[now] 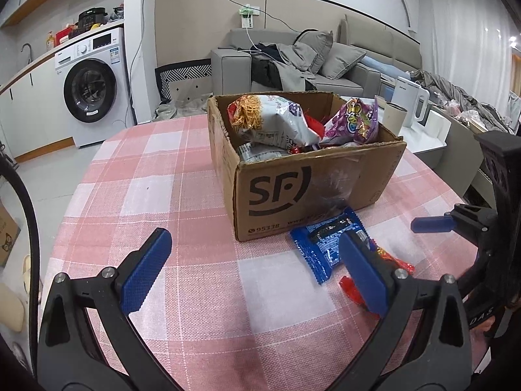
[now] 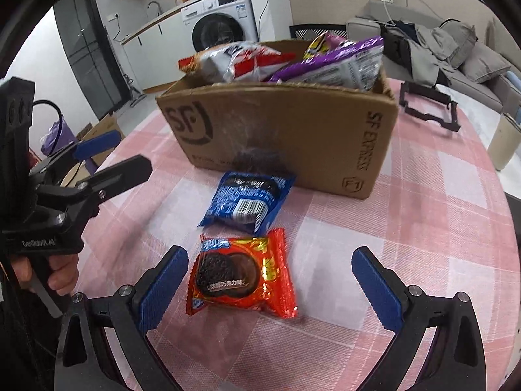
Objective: Organize snacks
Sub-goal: 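Withdraw both open grippers toward the blue and red packs on the table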
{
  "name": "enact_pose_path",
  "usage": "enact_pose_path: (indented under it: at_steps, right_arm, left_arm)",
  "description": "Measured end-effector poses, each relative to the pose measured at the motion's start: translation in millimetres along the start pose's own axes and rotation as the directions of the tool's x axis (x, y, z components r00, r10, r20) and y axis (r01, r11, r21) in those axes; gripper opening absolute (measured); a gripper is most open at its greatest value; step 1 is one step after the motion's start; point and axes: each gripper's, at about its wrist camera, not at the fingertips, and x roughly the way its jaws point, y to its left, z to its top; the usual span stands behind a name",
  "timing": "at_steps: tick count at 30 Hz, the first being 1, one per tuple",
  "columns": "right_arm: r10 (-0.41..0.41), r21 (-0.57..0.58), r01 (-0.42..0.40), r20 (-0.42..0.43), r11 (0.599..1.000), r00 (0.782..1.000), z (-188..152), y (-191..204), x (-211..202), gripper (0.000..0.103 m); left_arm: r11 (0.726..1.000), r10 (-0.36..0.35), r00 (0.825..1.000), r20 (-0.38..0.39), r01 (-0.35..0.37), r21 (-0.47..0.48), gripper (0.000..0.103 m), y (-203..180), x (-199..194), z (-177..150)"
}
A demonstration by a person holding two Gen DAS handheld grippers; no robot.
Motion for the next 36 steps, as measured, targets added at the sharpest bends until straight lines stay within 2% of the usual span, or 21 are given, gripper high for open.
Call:
enact_pose_path:
  at_steps: [10,17,36]
  right_arm:
    - [0.043,-0.034,-0.044,-0.045,0.998,0.998,-5.2,9.8,13.6,0.102]
    - [0.013,-0.056,-0.017,-0.073,0.998,0.997,-9.5,13.0,24.7,0.102]
    - [-0.051,0.024,0.052,-0.062,0.998,0.997,-1.8,-36.5,25.4,0.100]
  left_arm:
    - [1.000,0.002,0.999,-0.032,-0.003,-0.014,0.102,6.6,13.3,-5.9]
    - [1.000,0.003,0.999,-0.048,-0.003,-0.006,0.102,6.8,21.8,-10.2]
    - [1.000,0.002,0.997,-0.072,-0.003,-0.003,0.102,8.9,35.3,-18.4]
